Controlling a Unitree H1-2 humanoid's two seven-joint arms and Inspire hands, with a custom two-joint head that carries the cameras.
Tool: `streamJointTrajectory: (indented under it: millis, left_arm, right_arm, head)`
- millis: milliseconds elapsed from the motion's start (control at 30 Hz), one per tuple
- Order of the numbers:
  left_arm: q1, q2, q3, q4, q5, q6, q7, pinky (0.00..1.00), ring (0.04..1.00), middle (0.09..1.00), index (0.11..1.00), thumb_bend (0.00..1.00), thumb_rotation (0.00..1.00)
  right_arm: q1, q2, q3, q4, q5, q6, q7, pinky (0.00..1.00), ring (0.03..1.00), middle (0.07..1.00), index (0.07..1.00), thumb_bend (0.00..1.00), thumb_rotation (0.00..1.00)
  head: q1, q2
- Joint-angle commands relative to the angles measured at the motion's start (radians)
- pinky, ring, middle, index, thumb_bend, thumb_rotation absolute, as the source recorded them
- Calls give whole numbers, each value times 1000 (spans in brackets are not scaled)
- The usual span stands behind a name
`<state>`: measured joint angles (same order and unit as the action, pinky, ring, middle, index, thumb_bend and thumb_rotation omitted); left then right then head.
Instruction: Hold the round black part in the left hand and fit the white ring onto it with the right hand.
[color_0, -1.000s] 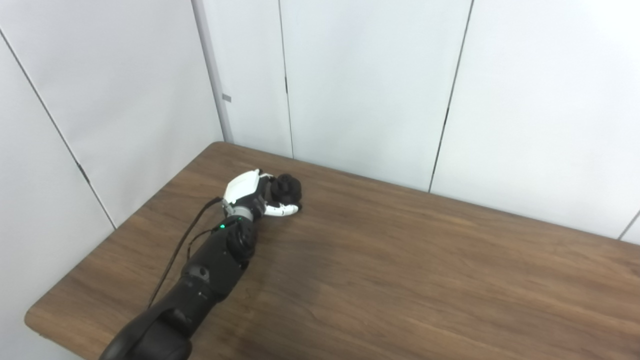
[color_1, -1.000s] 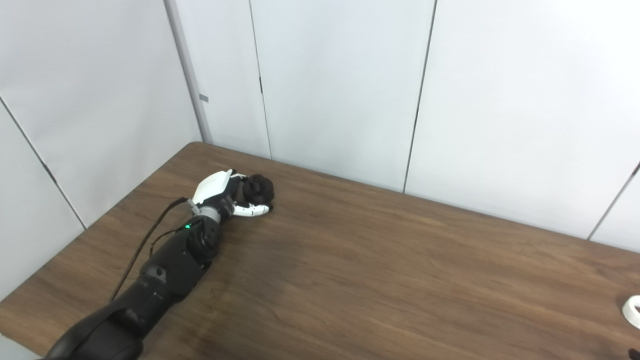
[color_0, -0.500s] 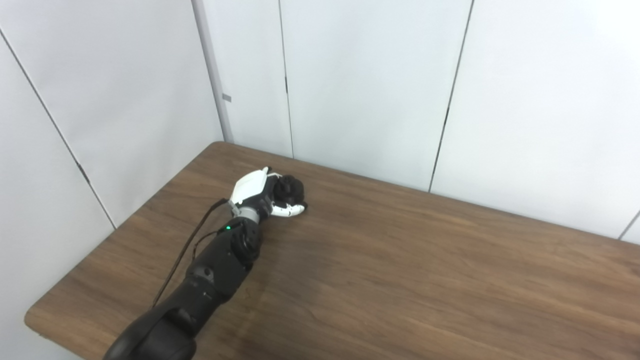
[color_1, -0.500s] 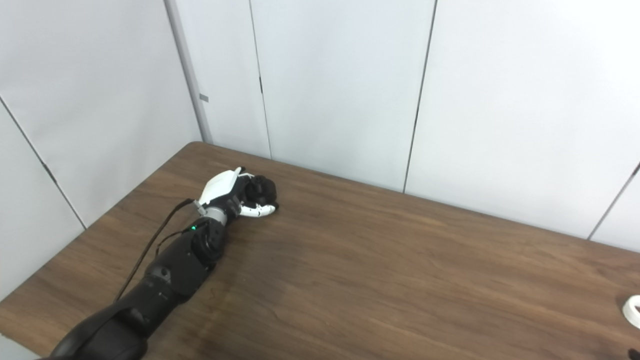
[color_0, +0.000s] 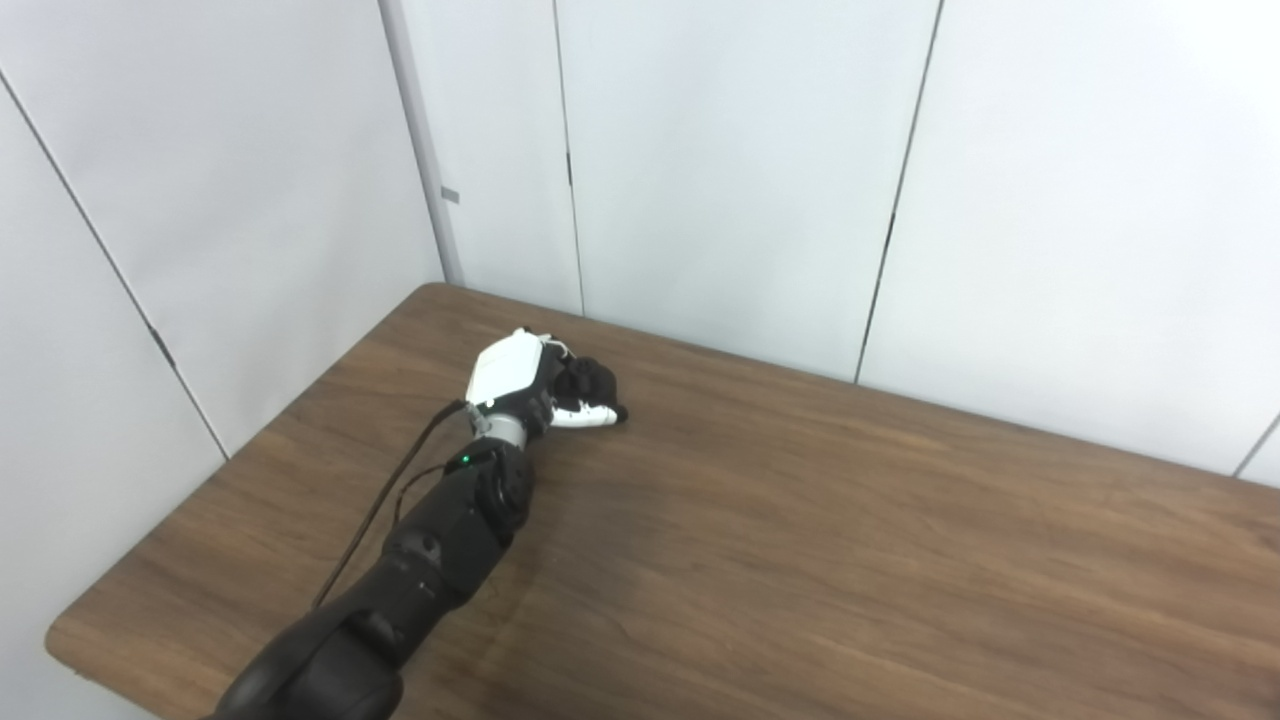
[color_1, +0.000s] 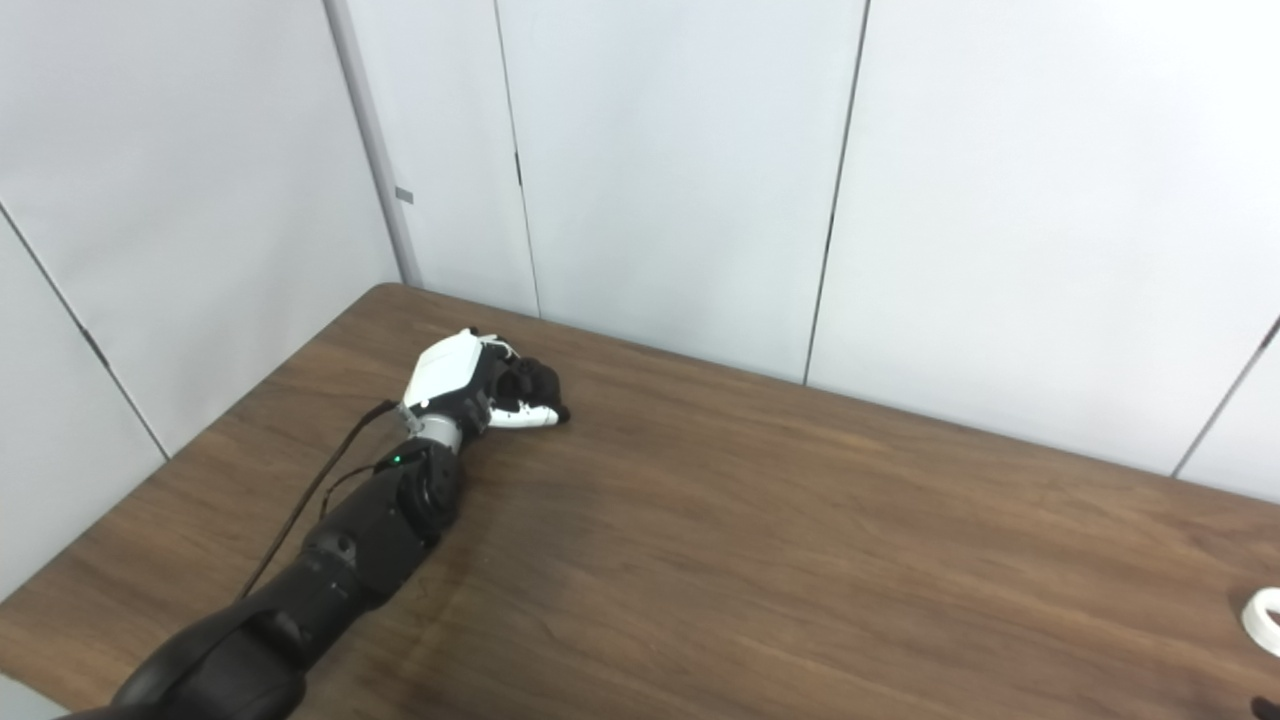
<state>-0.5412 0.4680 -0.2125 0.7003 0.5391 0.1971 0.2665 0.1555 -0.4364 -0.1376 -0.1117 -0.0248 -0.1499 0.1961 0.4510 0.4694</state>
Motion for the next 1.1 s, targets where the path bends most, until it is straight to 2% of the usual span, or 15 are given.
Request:
streamJointTrajectory:
  millis: [0,267,400,533,667,833,1000,1067]
  left_arm:
    - [23,-17,-37,19,4,-15,-62,1000,1000,883,478,522,49]
    - [34,-19,-57,9,4,-51,-63,1000,1000,892,478,522,49]
    - [67,-25,-66,-54,3,-72,-67,1000,1000,892,478,523,50]
    - [122,-43,-74,-167,-6,-94,-77,1000,1000,891,478,523,48]
    - [174,-58,-95,-294,1,-108,-90,1000,1000,887,477,523,47]
    - [226,-74,-114,-438,4,-115,-127,1000,1000,887,477,522,47]
    - [272,-95,-130,-542,2,-131,-177,1000,1000,887,478,522,48]
    - [294,-102,-139,-586,6,-137,-197,1000,1000,885,477,522,48]
  right_arm:
    - [3,-11,-6,-12,-9,19,-5,880,964,963,912,760,772]
    - [-1,-6,-2,-10,-11,8,-6,849,957,962,910,762,766]
    - [-2,1,3,-21,-32,6,-18,815,947,962,911,775,787]
    - [-9,6,1,-42,-48,22,-31,775,938,970,915,802,795]
    - [-39,-13,-17,-45,-68,49,-48,832,983,984,931,863,793]
    - [-84,-43,-48,-45,-138,89,-69,984,1000,959,899,918,792]
    - [-143,-83,-71,-23,-185,84,-81,1000,1000,969,898,958,770]
    - [-166,-103,-75,-17,-202,98,-80,1000,1000,981,913,923,733]
  head:
    - [-5,1]
    - [-10,-5]
    - [-29,-11]
    - [-59,-13]
    - [-96,-13]
    - [-128,-13]
    - [-170,-10]
    - [-192,-7]
